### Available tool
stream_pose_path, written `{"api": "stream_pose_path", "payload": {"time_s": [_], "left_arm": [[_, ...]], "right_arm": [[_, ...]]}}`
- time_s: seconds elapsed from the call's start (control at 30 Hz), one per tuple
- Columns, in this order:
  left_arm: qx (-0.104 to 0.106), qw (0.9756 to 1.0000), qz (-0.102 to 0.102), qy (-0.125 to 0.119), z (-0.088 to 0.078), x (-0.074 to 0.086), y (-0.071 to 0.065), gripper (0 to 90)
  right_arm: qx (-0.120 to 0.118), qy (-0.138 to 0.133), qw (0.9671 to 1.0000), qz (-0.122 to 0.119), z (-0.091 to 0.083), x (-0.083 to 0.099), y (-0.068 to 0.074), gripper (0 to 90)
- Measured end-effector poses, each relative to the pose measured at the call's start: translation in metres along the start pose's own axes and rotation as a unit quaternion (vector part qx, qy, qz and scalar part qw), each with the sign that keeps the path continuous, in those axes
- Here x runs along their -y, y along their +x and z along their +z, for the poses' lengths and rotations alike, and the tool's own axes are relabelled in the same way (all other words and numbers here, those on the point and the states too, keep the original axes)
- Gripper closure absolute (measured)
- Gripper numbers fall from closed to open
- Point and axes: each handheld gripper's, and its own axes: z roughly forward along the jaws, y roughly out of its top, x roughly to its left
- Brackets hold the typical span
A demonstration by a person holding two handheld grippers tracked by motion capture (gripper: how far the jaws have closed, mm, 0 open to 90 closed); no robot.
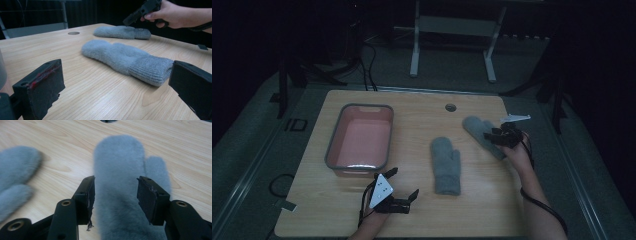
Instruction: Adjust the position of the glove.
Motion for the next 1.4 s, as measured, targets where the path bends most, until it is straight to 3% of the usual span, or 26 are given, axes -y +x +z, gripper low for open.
{"api": "stream_pose_path", "payload": {"time_s": [0.23,0.37,0.43,0.53,0.63,0.73,1.07,1.37,1.4], "left_arm": [[0.001,1.0000,0.000,0.000,0.000,0.000,0.000,0.2],[0.000,1.0000,0.000,0.000,0.000,0.000,0.000,0.2],[0.000,1.0000,0.000,0.000,0.000,0.000,0.000,0.2],[0.000,1.0000,0.000,0.000,0.000,0.000,0.000,0.2],[0.000,1.0000,0.000,0.000,0.000,0.000,0.000,0.2],[0.000,1.0000,0.000,0.000,0.000,0.000,0.000,0.2],[0.000,1.0000,0.000,0.000,0.000,0.000,0.000,0.2],[0.000,1.0000,0.000,0.000,0.000,0.000,0.000,0.2],[0.000,1.0000,0.000,0.000,0.000,0.000,0.000,0.2]], "right_arm": [[-0.009,0.020,0.9998,0.000,0.019,0.008,-0.006,45.3],[0.007,0.042,0.9988,-0.026,0.028,0.013,-0.002,47.0],[0.025,0.048,0.9975,-0.044,0.029,0.013,0.003,54.9],[0.042,0.050,0.9966,-0.051,0.029,0.013,0.005,68.8],[0.043,0.042,0.9975,-0.038,0.026,0.015,0.007,80.5],[0.050,0.033,0.9979,-0.025,0.022,0.015,0.010,84.1],[0.098,-0.007,0.9945,0.034,-0.013,0.022,0.029,84.9],[0.126,-0.013,0.9898,0.065,-0.049,0.029,0.055,84.8],[0.135,-0.007,0.9887,0.064,-0.057,0.031,0.065,84.8]]}}
